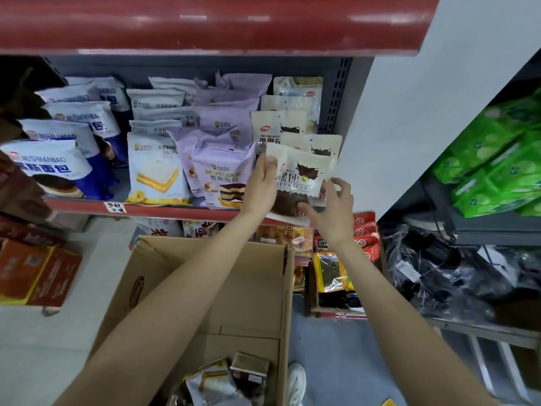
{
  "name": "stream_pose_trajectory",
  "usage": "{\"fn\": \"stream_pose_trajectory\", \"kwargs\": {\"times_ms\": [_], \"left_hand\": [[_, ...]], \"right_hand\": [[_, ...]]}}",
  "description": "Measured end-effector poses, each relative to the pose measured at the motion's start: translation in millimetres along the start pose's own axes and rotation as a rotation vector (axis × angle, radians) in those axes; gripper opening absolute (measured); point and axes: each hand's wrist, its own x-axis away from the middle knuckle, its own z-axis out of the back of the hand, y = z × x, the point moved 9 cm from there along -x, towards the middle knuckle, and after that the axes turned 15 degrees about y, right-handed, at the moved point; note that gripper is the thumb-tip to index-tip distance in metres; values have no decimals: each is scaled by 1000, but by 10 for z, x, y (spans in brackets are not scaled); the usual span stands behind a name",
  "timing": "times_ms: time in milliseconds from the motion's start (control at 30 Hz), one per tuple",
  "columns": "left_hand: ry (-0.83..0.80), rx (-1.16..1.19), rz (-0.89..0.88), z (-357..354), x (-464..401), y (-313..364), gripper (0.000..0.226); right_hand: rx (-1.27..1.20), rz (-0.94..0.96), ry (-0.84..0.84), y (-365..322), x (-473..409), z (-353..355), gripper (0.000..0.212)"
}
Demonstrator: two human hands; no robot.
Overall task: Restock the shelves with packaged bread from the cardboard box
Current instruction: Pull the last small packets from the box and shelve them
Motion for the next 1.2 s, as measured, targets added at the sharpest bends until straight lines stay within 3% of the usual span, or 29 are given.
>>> {"fn": "stream_pose_trajectory", "kwargs": {"times_ms": [167, 267, 467, 567, 667, 800, 900, 1033, 1200], "left_hand": [[-85, -20, -189, 116, 451, 15, 57], [-117, -150, -123, 94, 523, -261, 60], [-91, -80, -37, 172, 528, -410, 50], [-52, -123, -52, 336, 627, -486, 36], [54, -179, -105, 701, 795, -720, 19], [51, -493, -208, 1251, 1157, -1411, 28], [-156, -665, -209, 1562, 1480, -2208, 16], [-631, -952, -56, 1800, 2047, -3473, 42], [-1031, -1114, -252, 1709, 2622, -4384, 56]], "right_hand": [[47, 13, 87, -58, -67, -150, 39], [51, -2, 93, -81, -95, -214, 42], [-116, -29, 107, -26, 165, 37, 43], [-145, 95, 153, -228, 501, 233, 38], [-191, 248, 3, -431, 1034, 101, 25], [-114, 290, -310, -404, 1880, -482, 17], [-18, 239, -455, -256, 2458, -990, 18], [196, 107, -622, 140, 3191, -1655, 24], [551, -100, -847, 849, 4002, -2215, 41]]}}
